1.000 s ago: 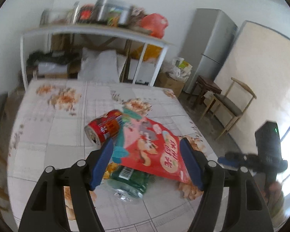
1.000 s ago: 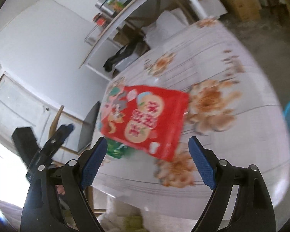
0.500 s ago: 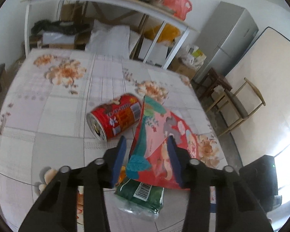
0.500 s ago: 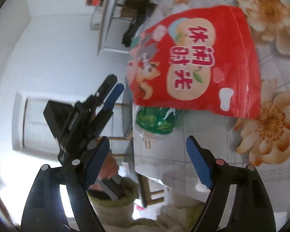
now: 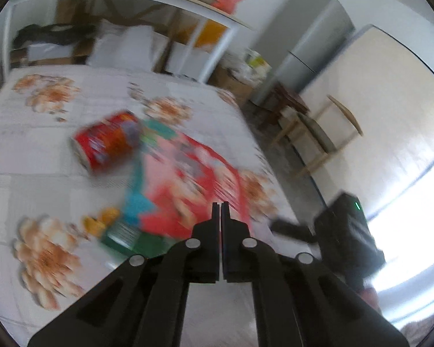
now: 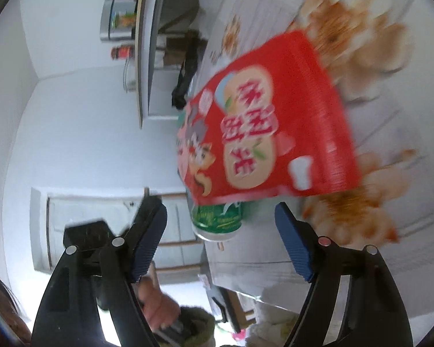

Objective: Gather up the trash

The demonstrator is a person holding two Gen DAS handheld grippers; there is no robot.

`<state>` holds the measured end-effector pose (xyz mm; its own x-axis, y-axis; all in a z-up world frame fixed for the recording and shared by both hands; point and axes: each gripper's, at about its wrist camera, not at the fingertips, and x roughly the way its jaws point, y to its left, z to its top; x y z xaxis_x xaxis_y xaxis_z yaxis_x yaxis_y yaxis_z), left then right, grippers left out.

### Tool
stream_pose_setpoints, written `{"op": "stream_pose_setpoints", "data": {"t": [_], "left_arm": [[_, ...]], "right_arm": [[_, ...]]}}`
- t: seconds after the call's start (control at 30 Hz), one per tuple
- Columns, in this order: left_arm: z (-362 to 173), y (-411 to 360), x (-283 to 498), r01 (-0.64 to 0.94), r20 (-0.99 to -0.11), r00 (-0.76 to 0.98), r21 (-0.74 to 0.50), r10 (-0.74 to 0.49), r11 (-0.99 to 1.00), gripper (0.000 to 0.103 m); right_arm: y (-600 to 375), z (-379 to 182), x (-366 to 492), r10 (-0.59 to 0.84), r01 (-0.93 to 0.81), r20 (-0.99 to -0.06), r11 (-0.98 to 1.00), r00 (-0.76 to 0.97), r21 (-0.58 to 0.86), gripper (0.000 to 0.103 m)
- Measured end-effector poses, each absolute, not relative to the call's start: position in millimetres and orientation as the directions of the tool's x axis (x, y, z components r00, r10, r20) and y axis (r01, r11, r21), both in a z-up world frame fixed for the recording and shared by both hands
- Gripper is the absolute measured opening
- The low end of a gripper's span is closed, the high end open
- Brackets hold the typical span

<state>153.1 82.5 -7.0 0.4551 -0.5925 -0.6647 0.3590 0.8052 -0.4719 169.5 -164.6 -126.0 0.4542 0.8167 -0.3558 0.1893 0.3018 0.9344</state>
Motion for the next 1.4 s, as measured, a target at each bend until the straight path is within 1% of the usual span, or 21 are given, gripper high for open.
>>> {"op": "stream_pose_setpoints", "data": {"t": [0.07, 0.17, 0.23, 0.3, 0.37, 0.4, 0.43, 0.5, 0.6, 0.67, 0.7, 0.73, 0.9, 1.13, 1.27, 1.33, 1.4], "left_arm": [[-8.2, 70.7, 139.4, 0.393, -0.67, 0.433, -0.462, -0.603, 0.795, 0.001], [-5.2, 68.7, 131.1, 0.397, -0.669, 0.464, -0.428, -0.58, 0.812, 0.001], [-1.0, 76.5, 133.6, 0.367, -0.662, 0.514, -0.406, -0.546, 0.837, 0.001], [3.8, 88.9, 143.6, 0.309, -0.665, 0.574, -0.365, -0.478, 0.878, 0.002], [3.4, 96.6, 157.0, 0.266, -0.674, 0.599, -0.342, -0.433, 0.901, 0.015], [-0.4, 99.6, 166.9, 0.245, -0.695, 0.591, -0.329, -0.41, 0.912, 0.032], [-5.3, 100.5, 175.9, 0.233, -0.718, 0.574, -0.319, -0.394, 0.919, 0.037], [-17.3, 102.2, 195.8, 0.202, -0.753, 0.542, -0.315, -0.374, 0.927, 0.037], [-26.7, 101.1, 210.0, 0.2, -0.761, 0.513, -0.344, -0.397, 0.917, 0.037], [-29.5, 96.4, 210.9, 0.215, -0.757, 0.505, -0.355, -0.415, 0.91, 0.022], [-29.7, 94.1, 209.4, 0.228, -0.755, 0.502, -0.355, -0.422, 0.907, 0.014], [-29.3, 91.2, 209.5, 0.241, -0.752, 0.499, -0.356, -0.43, 0.903, 0.011], [-20.6, 79.0, 197.7, 0.292, -0.73, 0.509, -0.351, -0.455, 0.89, 0.008], [-5.2, 58.2, 162.7, 0.349, -0.695, 0.496, -0.39, -0.521, 0.852, 0.005], [-8.2, 45.4, 139.4, 0.368, -0.687, 0.459, -0.429, -0.563, 0.825, 0.005], [-14.3, 38.7, 129.3, 0.382, -0.697, 0.429, -0.437, -0.575, 0.814, 0.005], [-23.4, 31.0, 119.5, 0.386, -0.716, 0.382, -0.451, -0.585, 0.804, 0.005]], "right_arm": [[-169.4, -130.0, 166.2, 0.813, 0.209, -0.345, 0.277, 0.47, 0.938, 0.073], [-159.6, -135.6, 164.2, 0.819, 0.226, -0.335, 0.256, 0.466, 0.94, 0.073], [-152.0, -137.7, 164.7, 0.837, 0.22, -0.321, 0.246, 0.443, 0.944, 0.073], [-140.3, -137.5, 167.6, 0.858, 0.204, -0.31, 0.245, 0.411, 0.948, 0.073], [-142.7, -134.4, 170.9, 0.87, 0.2, -0.302, 0.24, 0.389, 0.95, 0.073], [-135.9, -134.8, 174.7, 0.878, 0.202, -0.298, 0.236, 0.374, 0.95, 0.073], [-129.3, -136.0, 178.7, 0.884, 0.21, -0.298, 0.234, 0.359, 0.949, 0.073], [-120.8, -137.4, 184.6, 0.895, 0.214, -0.299, 0.238, 0.332, 0.947, 0.074], [-114.7, -139.3, 190.8, 0.894, 0.22, -0.318, 0.257, 0.316, 0.941, 0.074], [-118.0, -141.8, 191.3, 0.894, 0.231, -0.317, 0.251, 0.317, 0.94, 0.074], [-120.5, -142.6, 192.0, 0.891, 0.234, -0.319, 0.252, 0.323, 0.939, 0.074], [-125.4, -142.2, 191.3, 0.889, 0.235, -0.321, 0.252, 0.328, 0.939, 0.074], [-143.5, -144.9, 187.7, 0.872, 0.255, -0.326, 0.243, 0.366, 0.936, 0.074], [-169.7, -136.8, 176.6, 0.834, 0.254, -0.324, 0.229, 0.446, 0.94, 0.073], [-187.9, -137.1, 164.1, 0.812, 0.265, -0.325, 0.218, 0.485, 0.939, 0.066], [-199.2, -135.3, 155.9, 0.795, 0.264, -0.339, 0.232, 0.503, 0.936, 0.063], [-207.6, -134.7, 150.7, 0.781, 0.27, -0.355, 0.246, 0.514, 0.931, 0.057]]}}
